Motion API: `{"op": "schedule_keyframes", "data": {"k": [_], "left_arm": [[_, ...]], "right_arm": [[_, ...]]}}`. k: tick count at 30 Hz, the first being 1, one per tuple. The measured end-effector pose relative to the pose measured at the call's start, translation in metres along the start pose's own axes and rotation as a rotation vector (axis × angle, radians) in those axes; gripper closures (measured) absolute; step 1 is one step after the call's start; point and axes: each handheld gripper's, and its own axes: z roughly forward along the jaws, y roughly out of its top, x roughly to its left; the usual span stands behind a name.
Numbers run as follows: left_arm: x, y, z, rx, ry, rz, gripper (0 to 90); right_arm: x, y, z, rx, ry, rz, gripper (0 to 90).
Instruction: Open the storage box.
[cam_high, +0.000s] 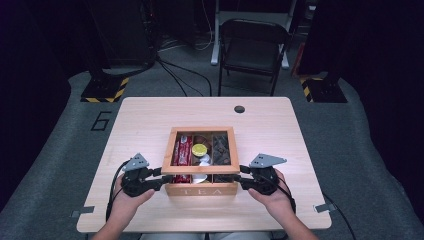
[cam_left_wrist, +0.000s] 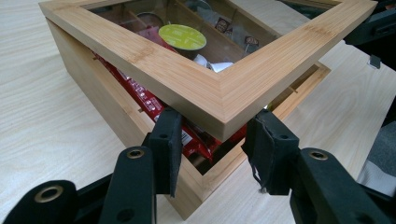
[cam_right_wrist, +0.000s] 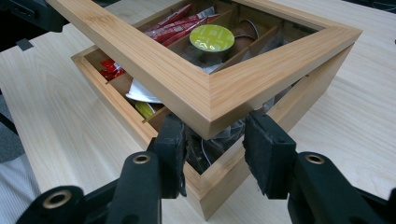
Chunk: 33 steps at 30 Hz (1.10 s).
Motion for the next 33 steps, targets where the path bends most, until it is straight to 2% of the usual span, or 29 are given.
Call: {"op": "schedule_keyframes", "data": {"k": [11, 24, 28, 33], "left_arm": [[0.003, 0.007, -0.001, 0.0, -0.005, 0.007, 56.7], [0.005, 0.016, -0.005, -0.019, -0.012, -0.012, 58.0], [0.006, 0.019, -0.006, -0.028, -0.016, -0.027, 58.7], [0.008, 0.026, -0.009, -0.034, -0.015, -0.03, 58.7]], "right_arm": [[-0.002, 0.008, 0.0, -0.003, -0.007, 0.001, 56.6], [-0.004, 0.014, -0.001, -0.02, -0.009, -0.001, 61.4], [-0.004, 0.018, 0.0, -0.018, 0.0, -0.02, 61.4], [-0.006, 0.024, -0.002, -0.024, 0.006, -0.003, 61.3]]}}
